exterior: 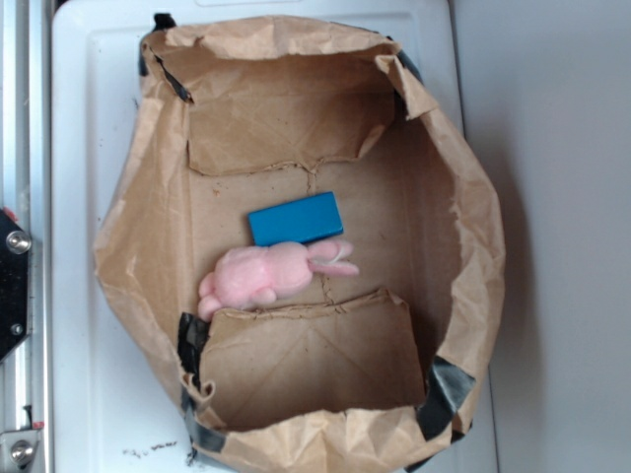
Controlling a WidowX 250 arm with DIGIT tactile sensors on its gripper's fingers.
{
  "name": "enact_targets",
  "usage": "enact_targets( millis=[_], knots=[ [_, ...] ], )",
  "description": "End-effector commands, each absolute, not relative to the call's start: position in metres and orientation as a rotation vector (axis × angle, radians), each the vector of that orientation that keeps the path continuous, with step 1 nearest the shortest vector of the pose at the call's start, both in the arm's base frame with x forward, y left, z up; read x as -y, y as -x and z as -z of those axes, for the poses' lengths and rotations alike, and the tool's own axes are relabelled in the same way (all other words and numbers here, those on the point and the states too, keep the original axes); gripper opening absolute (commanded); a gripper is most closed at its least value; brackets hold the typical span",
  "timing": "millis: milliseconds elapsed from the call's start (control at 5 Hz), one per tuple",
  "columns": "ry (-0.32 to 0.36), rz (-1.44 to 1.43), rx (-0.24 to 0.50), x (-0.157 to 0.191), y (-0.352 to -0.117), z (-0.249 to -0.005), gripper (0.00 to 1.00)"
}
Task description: Grab the pink bunny.
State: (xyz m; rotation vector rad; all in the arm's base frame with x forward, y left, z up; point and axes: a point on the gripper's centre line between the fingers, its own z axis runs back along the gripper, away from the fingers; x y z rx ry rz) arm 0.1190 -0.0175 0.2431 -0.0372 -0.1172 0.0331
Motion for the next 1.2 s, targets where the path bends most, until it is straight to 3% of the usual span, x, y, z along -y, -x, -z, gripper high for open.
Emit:
enact_targets(
  millis=[0, 200, 600, 800, 1000],
  knots=[
    [0.037, -0.033, 0.117, 0.017, -0.119, -0.243, 1.0],
    [0.021, -0.125, 0.121, -0.011, -0.151, -0.248, 1.0],
    [0.016, -0.202, 0.131, -0.06, -0.192, -0.235, 1.0],
    [0.005, -0.134, 0.143, -0.062, -0.228, -0.202, 1.0],
    [-0.052, -0.083, 0.113, -0.036, -0.255, -0.172, 1.0]
  ],
)
